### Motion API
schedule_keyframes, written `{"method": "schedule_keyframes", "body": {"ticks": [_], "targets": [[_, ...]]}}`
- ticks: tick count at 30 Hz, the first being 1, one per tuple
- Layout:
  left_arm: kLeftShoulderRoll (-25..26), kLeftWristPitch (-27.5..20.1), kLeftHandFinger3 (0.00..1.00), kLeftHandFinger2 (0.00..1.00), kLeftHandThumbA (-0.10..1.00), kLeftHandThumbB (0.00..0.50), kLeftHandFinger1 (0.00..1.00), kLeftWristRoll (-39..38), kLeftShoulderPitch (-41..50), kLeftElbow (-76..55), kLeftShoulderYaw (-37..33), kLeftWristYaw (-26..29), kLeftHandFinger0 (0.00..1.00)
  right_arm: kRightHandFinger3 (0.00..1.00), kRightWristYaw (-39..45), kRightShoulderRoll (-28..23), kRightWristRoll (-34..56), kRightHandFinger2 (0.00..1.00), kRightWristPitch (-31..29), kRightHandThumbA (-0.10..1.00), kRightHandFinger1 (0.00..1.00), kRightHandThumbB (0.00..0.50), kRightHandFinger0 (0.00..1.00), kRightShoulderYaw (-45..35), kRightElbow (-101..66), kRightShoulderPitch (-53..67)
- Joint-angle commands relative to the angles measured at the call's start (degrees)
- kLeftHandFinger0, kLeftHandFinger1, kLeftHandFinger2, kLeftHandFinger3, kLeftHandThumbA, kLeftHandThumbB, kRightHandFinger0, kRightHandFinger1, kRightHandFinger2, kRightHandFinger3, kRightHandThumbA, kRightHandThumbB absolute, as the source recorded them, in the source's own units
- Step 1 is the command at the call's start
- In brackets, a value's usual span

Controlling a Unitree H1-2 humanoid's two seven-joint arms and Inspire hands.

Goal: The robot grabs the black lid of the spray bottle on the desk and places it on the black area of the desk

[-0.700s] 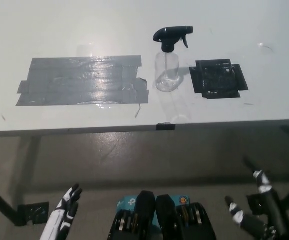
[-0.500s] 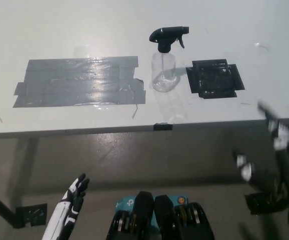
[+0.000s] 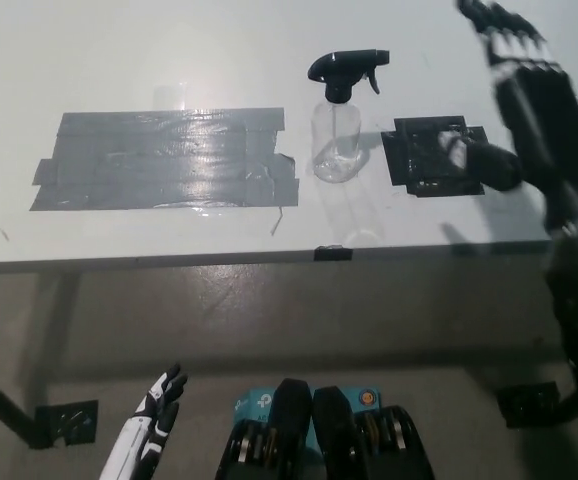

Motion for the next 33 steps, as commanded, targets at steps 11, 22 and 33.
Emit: {"method": "schedule_keyframes", "body": {"ticks": [11,22,33], "targets": [[1.7,-2.3,1.0,1.0,1.0,0.287,1.0,1.5,-0.5,0.0,-0.6,-1.0,1.0,1.0,2.7,2.3,-12.2,1.0,9.1,0.87,1.0,0.374,1.0,9.8,23.9,-20.2],[1.7,-2.9,1.0,1.0,1.0,0.286,1.0,3.4,-1.3,0.2,-1.7,-1.0,1.0,1.0,-2.6,4.7,-12.1,1.0,8.8,0.83,1.0,0.378,1.0,12.2,38.0,-26.0],[1.8,-2.1,1.0,1.0,1.0,0.262,1.0,4.0,-1.4,-0.5,-2.7,-1.7,1.0,1.0,-4.7,5.8,-11.6,1.0,9.9,0.85,1.0,0.373,1.0,13.8,45.4,-27.4]]}}
